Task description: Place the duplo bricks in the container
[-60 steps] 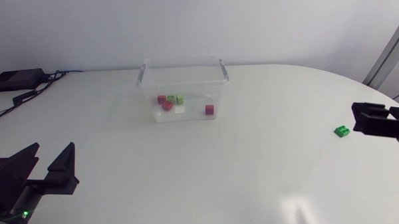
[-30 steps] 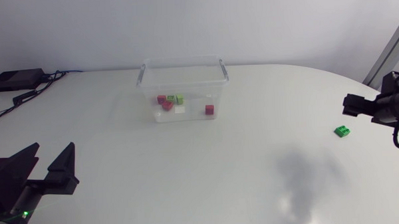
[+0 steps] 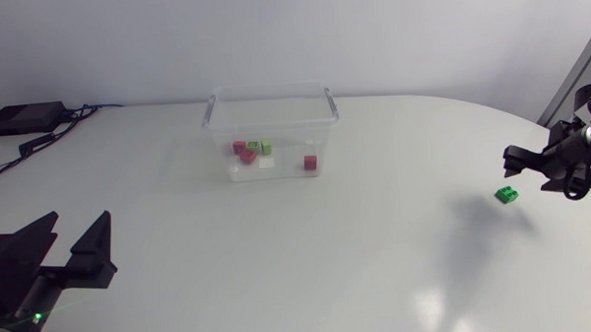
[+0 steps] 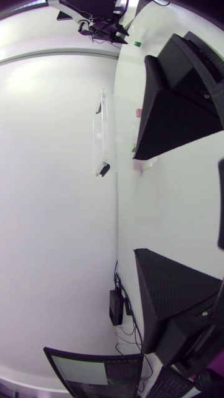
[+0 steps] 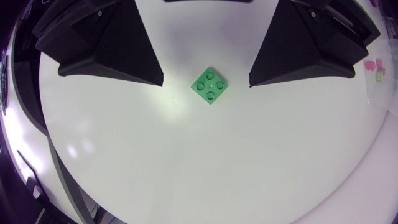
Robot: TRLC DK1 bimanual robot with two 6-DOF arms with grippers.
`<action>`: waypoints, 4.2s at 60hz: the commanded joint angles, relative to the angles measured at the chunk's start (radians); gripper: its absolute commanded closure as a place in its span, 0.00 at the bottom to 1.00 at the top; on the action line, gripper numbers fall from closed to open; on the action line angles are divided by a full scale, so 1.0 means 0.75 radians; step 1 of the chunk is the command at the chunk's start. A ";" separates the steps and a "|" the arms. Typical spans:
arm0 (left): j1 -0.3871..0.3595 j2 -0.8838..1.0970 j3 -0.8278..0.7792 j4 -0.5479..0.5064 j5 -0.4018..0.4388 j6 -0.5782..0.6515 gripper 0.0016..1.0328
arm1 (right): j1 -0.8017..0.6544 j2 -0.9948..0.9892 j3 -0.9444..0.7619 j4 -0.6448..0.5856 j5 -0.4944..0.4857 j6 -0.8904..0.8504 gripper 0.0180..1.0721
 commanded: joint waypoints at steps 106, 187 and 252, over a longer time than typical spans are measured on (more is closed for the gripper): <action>-0.008 -0.015 -0.026 0.012 -0.007 0.003 0.04 | 0.744 -0.491 0.058 -0.183 -0.225 0.206 0.95; -0.008 -0.015 -0.026 0.012 -0.007 0.003 0.04 | 0.834 -1.236 -0.588 0.214 0.172 0.026 0.05; 0.021 -0.002 -0.025 0.011 0.031 -0.023 0.04 | 0.700 -2.359 -1.541 0.515 0.110 -0.095 0.05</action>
